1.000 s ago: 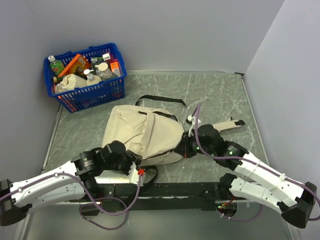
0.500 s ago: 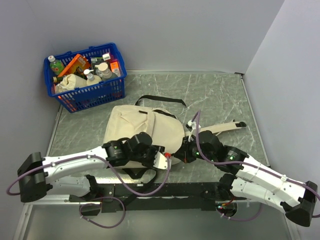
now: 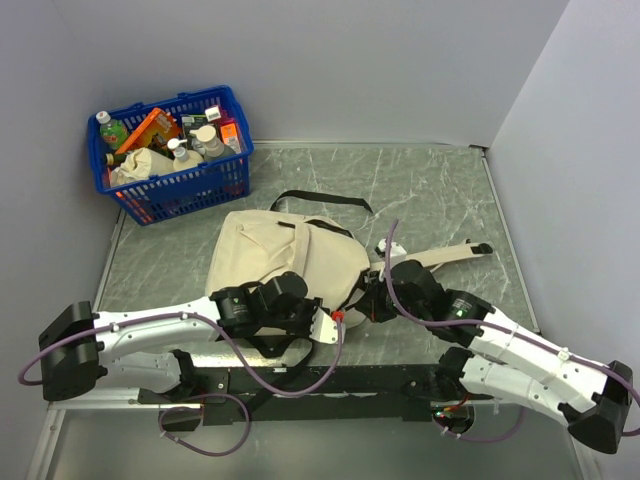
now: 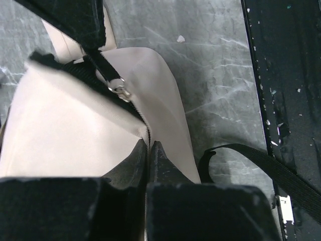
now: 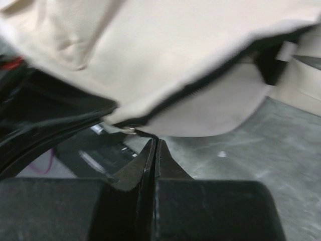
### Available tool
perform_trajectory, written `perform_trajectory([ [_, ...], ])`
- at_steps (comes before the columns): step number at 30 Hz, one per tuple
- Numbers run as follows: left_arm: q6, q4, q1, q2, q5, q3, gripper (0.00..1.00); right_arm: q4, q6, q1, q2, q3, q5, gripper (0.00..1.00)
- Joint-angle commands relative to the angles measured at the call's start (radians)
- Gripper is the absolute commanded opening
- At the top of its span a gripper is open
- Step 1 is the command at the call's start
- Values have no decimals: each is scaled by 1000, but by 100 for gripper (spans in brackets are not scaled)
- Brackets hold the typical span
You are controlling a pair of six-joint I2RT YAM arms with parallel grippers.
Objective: Pack the student bag
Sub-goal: Adjust the student bag at the center of the board.
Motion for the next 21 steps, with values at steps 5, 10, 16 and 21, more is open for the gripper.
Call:
perform_trajectory([
  [5, 35, -62, -20, -78, 40, 8, 1, -55, -44, -189, 13, 27, 107, 0],
  [10, 94, -171, -23, -126, 124, 8, 1, -18, -64, -238, 57, 52, 105, 0],
  [16, 150, -294, -21, -181, 179, 6, 1, 216, -92, -238, 52, -8, -114, 44],
  [21, 277, -492, -21, -302, 126, -6, 1, 197, -116, -237, -2, -45, -122, 89],
])
